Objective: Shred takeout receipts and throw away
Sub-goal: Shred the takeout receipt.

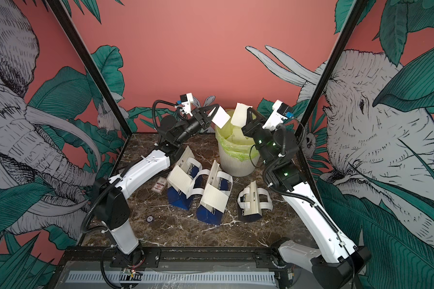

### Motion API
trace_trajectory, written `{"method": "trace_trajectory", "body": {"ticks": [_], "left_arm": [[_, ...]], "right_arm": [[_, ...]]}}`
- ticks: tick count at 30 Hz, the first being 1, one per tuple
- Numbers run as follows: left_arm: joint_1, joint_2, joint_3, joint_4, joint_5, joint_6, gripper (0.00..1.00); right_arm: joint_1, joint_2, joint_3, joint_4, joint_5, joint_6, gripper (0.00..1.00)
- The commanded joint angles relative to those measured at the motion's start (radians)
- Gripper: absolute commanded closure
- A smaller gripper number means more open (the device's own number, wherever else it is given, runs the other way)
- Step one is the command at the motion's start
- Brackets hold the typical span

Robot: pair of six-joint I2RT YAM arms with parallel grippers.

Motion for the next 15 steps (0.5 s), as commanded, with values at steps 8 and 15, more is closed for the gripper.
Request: {"method": "trace_trajectory", "body": {"ticks": [8,15], "left_arm": [[-0.016,0.095,0.103,-0.015,-0.047,-0.075,0.98],[-0.024,0.120,0.124,0.004,-0.051,-0.108,0.97]], "right_arm": [[-0.111,0.080,-0.015,0.146,-0.209,0.316,1.00],[-0.111,0.147,0.005,0.127,-0.252,0.352,1.00]]}}
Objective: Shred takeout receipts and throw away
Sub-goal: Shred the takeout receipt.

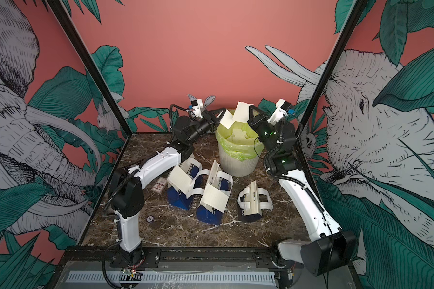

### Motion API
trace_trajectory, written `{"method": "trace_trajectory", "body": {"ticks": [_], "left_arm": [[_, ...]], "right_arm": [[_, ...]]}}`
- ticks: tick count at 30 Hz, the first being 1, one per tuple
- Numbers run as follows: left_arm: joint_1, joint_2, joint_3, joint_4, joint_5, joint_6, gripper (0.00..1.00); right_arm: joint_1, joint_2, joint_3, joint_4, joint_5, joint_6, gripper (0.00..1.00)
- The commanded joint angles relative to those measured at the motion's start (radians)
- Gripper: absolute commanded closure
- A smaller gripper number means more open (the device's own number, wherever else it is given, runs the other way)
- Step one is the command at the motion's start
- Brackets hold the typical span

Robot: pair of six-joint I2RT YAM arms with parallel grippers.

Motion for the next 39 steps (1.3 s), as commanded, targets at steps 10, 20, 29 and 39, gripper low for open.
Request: {"method": "trace_trajectory", "body": {"ticks": [10,20,29,39], "left_arm": [[-0.010,-0.017,0.038,0.029,0.000,-0.034,0.95],[-0.014,-0.016,0.021,0.048,-0.012,-0.057,0.94],[-0.014,-0.014,0.022,0.058,-0.007,-0.074,0.90],[-0.013,-0.004,0.031,0.083,-0.004,-0.102,0.89]], "right_arm": [[-0.002,0.036,0.002,0.113,-0.043,0.127,1.00],[-0.003,0.018,-0.004,0.117,-0.056,0.132,1.00],[0.000,0.060,0.001,0.161,-0.091,0.171,1.00],[0.005,0.095,0.028,0.138,-0.100,0.174,1.00]]}}
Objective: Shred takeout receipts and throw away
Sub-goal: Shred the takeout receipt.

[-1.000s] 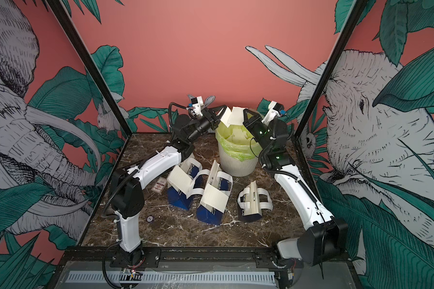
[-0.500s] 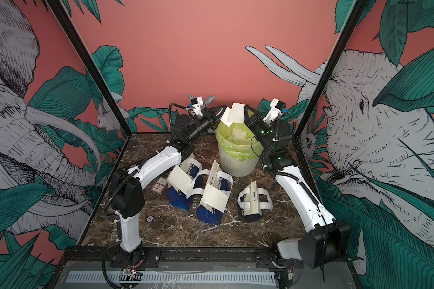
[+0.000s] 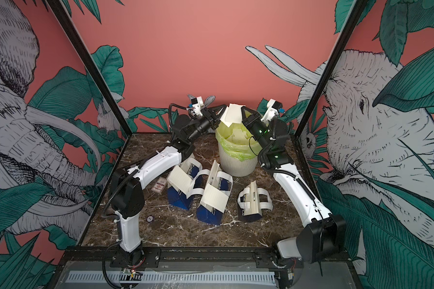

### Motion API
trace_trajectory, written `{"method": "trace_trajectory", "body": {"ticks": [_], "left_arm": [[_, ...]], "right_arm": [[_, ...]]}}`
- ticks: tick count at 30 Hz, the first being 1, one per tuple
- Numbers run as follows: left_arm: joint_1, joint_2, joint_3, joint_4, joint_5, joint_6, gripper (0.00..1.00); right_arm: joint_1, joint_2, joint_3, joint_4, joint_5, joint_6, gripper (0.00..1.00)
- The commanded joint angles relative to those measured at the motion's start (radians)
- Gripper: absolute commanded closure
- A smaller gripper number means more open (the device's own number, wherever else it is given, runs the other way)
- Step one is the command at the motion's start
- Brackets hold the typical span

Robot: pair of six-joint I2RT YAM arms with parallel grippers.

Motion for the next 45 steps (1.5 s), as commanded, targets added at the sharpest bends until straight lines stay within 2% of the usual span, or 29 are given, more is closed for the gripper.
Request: {"method": "trace_trajectory", "body": {"ticks": [1,25,29,34,37,40,41,45], "left_arm": [[-0.005,-0.005,0.009,0.060,0.004,-0.030,0.89],[-0.005,0.004,0.009,0.055,0.011,-0.039,0.89],[-0.006,0.004,0.006,0.051,0.017,-0.038,0.93],[-0.004,0.003,0.009,0.037,0.028,-0.023,1.00],[0.000,-0.008,0.015,0.012,0.049,0.027,1.00],[0.018,-0.035,0.045,-0.072,0.111,0.191,1.00],[0.023,-0.049,0.066,-0.127,0.144,0.285,1.00],[0.024,-0.088,0.211,-0.496,0.230,0.741,1.00]], "right_arm": [[0.004,0.007,0.025,0.041,0.004,0.096,1.00],[0.039,0.056,0.048,0.066,-0.028,0.073,1.00],[0.040,0.046,0.038,0.062,-0.013,0.059,1.00],[0.039,0.026,0.037,0.035,-0.010,0.000,1.00],[0.038,-0.018,0.012,0.007,0.009,-0.124,1.00],[0.033,-0.109,-0.042,-0.073,0.039,-0.366,0.60],[0.032,-0.145,-0.057,-0.104,0.045,-0.487,0.51],[0.031,-0.273,-0.095,-0.220,-0.005,-0.927,0.37]]}}
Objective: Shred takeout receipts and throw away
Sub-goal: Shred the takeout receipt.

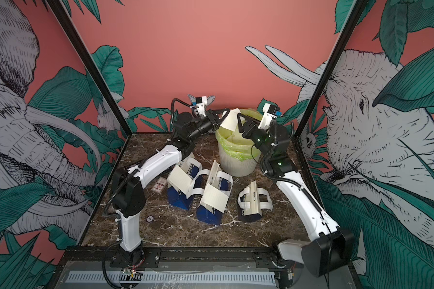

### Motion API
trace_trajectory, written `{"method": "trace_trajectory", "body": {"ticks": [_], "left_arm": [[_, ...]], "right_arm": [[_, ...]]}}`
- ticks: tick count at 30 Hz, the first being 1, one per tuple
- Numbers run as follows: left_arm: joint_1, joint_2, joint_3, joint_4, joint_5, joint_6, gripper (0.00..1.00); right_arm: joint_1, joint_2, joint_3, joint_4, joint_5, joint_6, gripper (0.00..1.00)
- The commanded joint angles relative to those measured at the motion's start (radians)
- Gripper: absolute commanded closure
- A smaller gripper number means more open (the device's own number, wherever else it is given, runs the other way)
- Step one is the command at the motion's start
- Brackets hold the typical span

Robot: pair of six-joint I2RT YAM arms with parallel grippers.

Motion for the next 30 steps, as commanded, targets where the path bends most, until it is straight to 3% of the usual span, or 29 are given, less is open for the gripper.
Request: {"method": "trace_trajectory", "body": {"ticks": [1,3,6,10,14,20,25,30], "left_arm": [[0.005,-0.107,0.139,-0.320,0.121,0.481,1.00],[0.003,-0.124,0.181,-0.434,0.174,0.653,1.00],[-0.010,-0.177,0.167,-0.503,0.218,0.854,1.00],[-0.045,-0.268,0.094,-0.517,0.270,1.048,1.00],[-0.052,-0.329,0.031,-0.469,0.312,1.097,1.00],[-0.068,-0.344,0.075,-0.624,0.327,1.229,1.00],[-0.102,-0.343,0.102,-0.688,0.326,1.273,1.00],[-0.108,-0.350,0.099,-0.683,0.322,1.277,1.00]], "right_arm": [[0.000,-0.108,-0.012,-0.075,-0.045,-0.480,0.30],[0.000,-0.147,0.002,-0.161,-0.093,-0.628,0.22],[0.000,-0.156,0.070,-0.334,-0.225,-0.811,0.18],[0.000,-0.144,0.144,-0.379,-0.246,-0.831,0.20],[0.000,-0.131,0.172,-0.427,-0.281,-0.878,0.22],[0.006,-0.120,0.220,-0.456,-0.374,-0.895,0.22],[0.027,-0.099,0.267,-0.481,-0.365,-0.902,0.19],[0.081,-0.045,0.342,-0.583,-0.360,-0.972,0.33]]}}
